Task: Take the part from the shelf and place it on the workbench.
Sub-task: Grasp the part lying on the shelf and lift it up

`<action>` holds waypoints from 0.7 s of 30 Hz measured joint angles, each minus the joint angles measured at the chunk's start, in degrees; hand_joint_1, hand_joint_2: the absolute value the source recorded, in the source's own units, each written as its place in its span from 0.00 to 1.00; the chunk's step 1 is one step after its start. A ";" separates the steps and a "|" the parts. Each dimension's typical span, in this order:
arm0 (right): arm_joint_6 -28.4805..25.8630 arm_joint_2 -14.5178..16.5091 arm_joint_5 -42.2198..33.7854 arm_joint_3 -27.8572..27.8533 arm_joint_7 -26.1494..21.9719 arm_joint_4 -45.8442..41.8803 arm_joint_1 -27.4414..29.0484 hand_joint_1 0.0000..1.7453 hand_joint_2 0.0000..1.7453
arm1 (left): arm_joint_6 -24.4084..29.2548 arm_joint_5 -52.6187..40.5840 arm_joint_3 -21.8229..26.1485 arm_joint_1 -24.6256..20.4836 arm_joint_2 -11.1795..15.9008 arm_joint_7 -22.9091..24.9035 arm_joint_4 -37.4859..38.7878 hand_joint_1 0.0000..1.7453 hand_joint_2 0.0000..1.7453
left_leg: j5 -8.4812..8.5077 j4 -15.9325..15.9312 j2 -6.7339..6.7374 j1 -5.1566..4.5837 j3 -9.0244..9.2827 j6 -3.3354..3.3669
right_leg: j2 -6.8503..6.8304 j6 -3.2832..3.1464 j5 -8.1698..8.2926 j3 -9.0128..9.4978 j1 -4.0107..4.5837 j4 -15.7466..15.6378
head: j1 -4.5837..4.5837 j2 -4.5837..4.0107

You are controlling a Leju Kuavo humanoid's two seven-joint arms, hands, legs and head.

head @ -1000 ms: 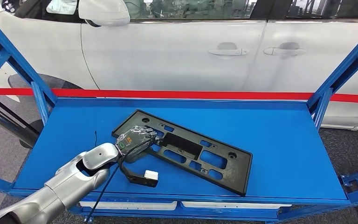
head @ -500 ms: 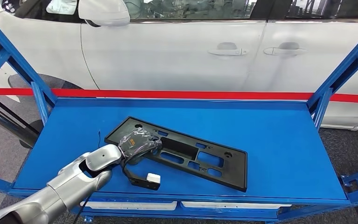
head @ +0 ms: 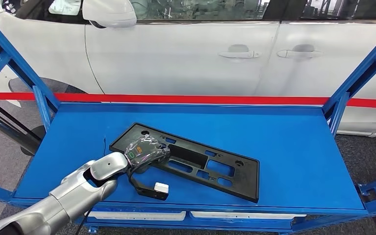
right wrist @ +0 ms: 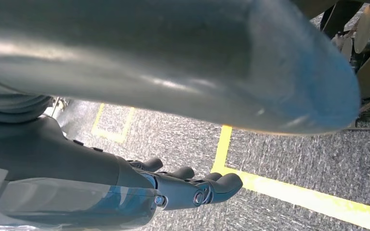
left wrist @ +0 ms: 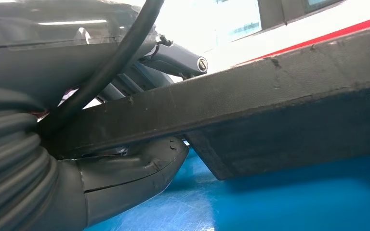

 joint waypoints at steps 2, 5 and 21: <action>-0.01 0.00 0.00 0.00 0.00 0.00 0.00 0.00 0.00 | 0.00 0.01 0.00 0.00 -0.01 0.00 0.00 1.00 1.00 | 0.00 0.00 0.00 0.00 0.00 0.00 | 0.00 0.00 0.00 0.00 0.00 0.00 | 0.00 0.00; -0.01 0.00 0.00 0.00 0.00 0.00 0.00 0.00 0.00 | 0.00 0.01 0.00 0.00 -0.01 0.00 0.00 1.00 1.00 | 0.00 0.00 0.00 0.00 0.00 0.00 | 0.00 0.00 0.00 0.00 0.00 0.00 | 0.00 0.00; -0.67 0.00 -1.06 -0.01 -0.03 0.00 0.03 0.00 0.00 | 5.08 9.05 1.07 1.91 -0.09 -4.77 -0.63 1.00 1.00 | 0.00 0.00 -0.01 0.00 0.01 0.00 | -0.05 0.02 -0.02 0.01 -0.03 0.00 | 0.00 0.00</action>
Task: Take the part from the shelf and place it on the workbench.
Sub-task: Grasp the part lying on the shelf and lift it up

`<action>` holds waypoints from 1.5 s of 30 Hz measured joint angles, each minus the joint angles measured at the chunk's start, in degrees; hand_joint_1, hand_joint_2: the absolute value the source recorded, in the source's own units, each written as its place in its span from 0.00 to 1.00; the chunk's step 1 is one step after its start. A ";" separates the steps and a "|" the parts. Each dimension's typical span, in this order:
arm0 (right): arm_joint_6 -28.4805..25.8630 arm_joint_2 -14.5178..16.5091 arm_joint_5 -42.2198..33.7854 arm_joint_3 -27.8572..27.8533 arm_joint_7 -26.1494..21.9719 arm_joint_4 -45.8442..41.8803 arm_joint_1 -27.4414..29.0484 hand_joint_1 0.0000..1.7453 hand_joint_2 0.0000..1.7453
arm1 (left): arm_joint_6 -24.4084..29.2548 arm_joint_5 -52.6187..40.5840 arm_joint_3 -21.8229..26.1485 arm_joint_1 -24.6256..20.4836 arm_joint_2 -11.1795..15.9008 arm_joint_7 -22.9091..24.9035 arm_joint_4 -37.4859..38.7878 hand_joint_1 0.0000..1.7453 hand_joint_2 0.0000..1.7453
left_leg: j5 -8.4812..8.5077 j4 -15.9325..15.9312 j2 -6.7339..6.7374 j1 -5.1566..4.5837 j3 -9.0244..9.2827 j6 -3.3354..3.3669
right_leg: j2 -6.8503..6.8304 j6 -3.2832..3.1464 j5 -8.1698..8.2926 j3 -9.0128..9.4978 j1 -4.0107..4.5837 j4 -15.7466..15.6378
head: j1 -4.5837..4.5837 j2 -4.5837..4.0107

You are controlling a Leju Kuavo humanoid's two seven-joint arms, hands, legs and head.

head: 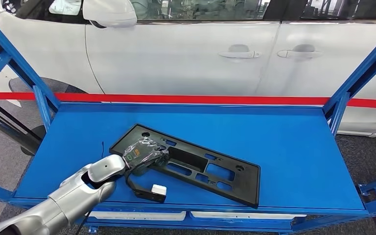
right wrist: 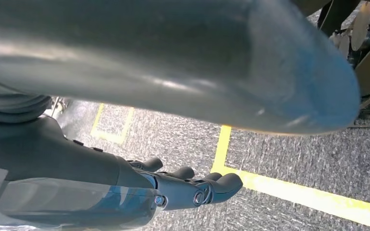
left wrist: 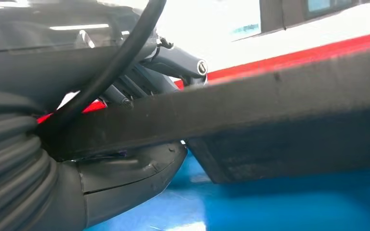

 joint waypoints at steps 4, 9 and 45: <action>-0.26 0.01 -1.42 -0.09 -0.09 0.00 0.14 0.00 0.00 | -1.37 24.61 8.10 3.86 -0.41 -5.01 -7.14 1.00 1.00 | 0.00 0.00 -0.11 0.00 0.01 0.00 | -0.07 0.04 -0.03 0.02 -0.03 0.00 | 0.00 0.00; -0.33 0.00 -2.13 -0.14 -0.31 0.00 0.39 0.00 0.00 | -4.26 31.79 17.09 7.23 0.30 -5.01 -18.57 1.00 1.00 | -0.04 0.00 -0.03 0.00 -0.05 0.03 | 0.03 0.05 -0.03 -0.02 -0.03 0.00 | 0.00 0.00; -0.95 0.28 -2.89 -0.63 -0.86 0.00 0.52 0.00 0.00 | -8.17 40.99 29.54 16.31 1.98 -10.84 -37.14 1.00 1.00 | 0.27 0.43 0.05 0.04 -0.41 1.04 | 0.03 1.15 0.27 -0.05 -0.08 -0.17 | 0.00 0.00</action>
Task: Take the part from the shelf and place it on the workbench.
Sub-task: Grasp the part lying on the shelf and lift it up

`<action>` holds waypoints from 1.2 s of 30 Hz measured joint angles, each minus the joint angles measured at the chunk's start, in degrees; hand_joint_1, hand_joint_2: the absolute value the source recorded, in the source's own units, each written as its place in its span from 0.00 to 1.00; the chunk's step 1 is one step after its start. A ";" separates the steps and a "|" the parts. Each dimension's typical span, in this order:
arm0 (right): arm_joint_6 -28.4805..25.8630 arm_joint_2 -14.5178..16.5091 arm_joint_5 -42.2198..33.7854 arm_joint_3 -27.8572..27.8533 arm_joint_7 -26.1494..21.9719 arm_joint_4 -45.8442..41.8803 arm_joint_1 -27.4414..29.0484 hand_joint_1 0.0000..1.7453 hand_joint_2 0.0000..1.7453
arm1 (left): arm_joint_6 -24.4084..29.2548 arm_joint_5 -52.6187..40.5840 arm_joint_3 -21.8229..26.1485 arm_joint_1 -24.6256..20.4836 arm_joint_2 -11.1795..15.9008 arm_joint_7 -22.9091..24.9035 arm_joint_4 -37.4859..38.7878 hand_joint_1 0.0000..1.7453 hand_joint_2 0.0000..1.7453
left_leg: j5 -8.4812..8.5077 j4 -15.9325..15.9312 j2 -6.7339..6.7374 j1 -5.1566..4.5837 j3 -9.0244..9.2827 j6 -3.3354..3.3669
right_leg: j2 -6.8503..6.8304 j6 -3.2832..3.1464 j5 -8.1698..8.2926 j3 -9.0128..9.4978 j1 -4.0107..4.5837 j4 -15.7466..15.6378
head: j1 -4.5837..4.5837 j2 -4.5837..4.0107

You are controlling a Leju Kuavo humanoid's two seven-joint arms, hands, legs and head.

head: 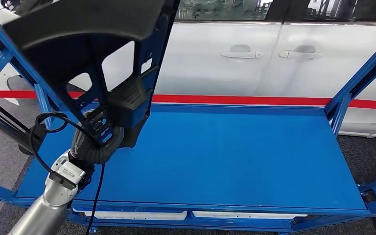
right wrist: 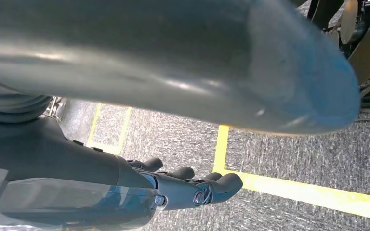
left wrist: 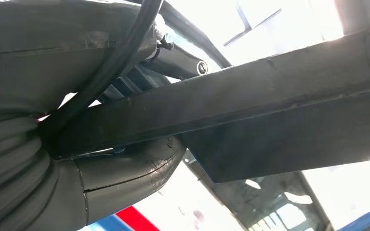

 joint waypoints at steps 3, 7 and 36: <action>-0.03 -0.04 -0.03 0.00 -0.12 0.00 -0.01 0.00 0.00 | 0.06 -0.80 0.38 0.22 -0.03 -0.43 -0.81 1.00 1.00 | 1.25 -1.20 0.26 0.56 0.11 0.85 | -0.05 0.52 -3.90 -1.79 0.06 4.57 | 0.01 0.00; -0.01 0.01 -0.12 0.00 -0.14 0.00 0.01 0.00 0.00 | 1.32 -3.33 0.56 1.06 -0.04 -0.67 -0.97 1.00 1.00 | 1.45 -0.60 0.35 0.56 -0.84 0.96 | -0.09 1.10 -8.39 -5.74 -0.40 15.32 | 0.00 0.00; 0.00 0.37 -0.69 0.02 -0.11 0.09 -0.39 0.00 0.00 | 26.22 -39.87 1.67 2.73 4.34 2.39 -5.28 1.00 1.00 | 1.62 -1.30 0.62 0.56 -0.13 0.70 | -0.43 0.83 -7.74 -6.70 -0.22 12.43 | 0.01 0.00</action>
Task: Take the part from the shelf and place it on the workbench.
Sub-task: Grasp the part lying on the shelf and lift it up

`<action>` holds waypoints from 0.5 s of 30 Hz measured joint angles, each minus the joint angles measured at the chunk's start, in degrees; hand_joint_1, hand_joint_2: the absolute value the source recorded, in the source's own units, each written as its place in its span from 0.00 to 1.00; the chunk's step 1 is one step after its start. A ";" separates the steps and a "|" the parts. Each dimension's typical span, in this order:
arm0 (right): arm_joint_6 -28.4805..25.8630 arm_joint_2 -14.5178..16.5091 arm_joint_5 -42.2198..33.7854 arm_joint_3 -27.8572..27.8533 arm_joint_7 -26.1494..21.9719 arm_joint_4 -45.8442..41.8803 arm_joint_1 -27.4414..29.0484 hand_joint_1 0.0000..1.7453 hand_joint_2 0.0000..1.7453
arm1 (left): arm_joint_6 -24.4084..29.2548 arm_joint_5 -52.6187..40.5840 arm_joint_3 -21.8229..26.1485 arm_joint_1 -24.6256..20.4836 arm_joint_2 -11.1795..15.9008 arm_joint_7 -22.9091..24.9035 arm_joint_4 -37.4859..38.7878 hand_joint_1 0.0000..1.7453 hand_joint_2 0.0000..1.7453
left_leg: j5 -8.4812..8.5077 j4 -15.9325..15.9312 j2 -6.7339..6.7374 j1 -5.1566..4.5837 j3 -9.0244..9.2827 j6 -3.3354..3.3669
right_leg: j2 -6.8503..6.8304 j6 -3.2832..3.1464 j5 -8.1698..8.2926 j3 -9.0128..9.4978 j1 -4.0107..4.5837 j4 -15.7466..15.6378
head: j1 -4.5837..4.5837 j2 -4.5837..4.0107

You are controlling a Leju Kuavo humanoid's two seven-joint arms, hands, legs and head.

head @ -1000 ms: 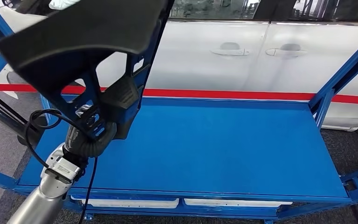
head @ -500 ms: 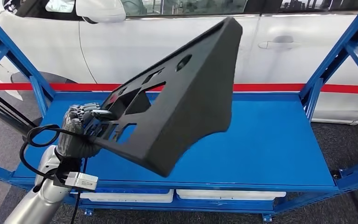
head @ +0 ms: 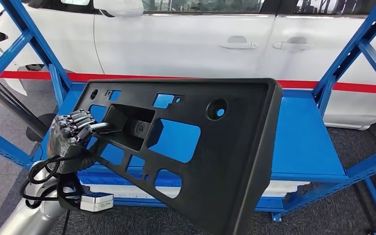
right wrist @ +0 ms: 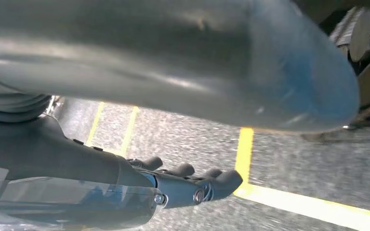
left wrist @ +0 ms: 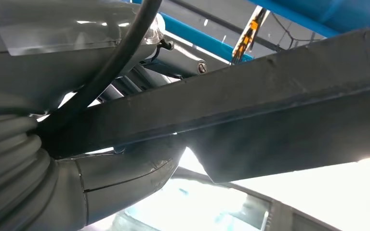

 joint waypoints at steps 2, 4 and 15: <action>-0.02 -0.02 -0.11 0.01 0.01 0.00 0.00 0.00 0.00 | 1.21 -3.82 -0.01 0.25 0.17 1.43 -0.05 1.00 1.00 | 1.14 0.50 0.01 -0.04 -2.05 -0.20 | 0.00 0.28 0.33 0.48 -0.06 3.62 | 0.01 0.00; -0.08 -0.06 -0.27 0.01 0.04 0.00 -0.03 0.00 0.00 | 1.59 -7.01 0.03 0.43 0.36 2.54 -0.16 1.00 1.00 | 1.99 1.31 0.03 -0.02 -3.97 -0.56 | 0.00 0.28 3.37 4.64 -0.19 -0.10 | 0.01 0.00; -0.28 0.16 -1.18 -0.02 0.14 0.01 -0.22 0.00 0.00 | 1.88 -15.21 2.06 1.26 0.50 3.08 -0.91 1.00 1.00 | -6.93 14.40 -0.15 0.30 -9.83 -3.77 | -0.42 -3.33 6.21 8.69 0.14 -12.67 | -0.01 0.00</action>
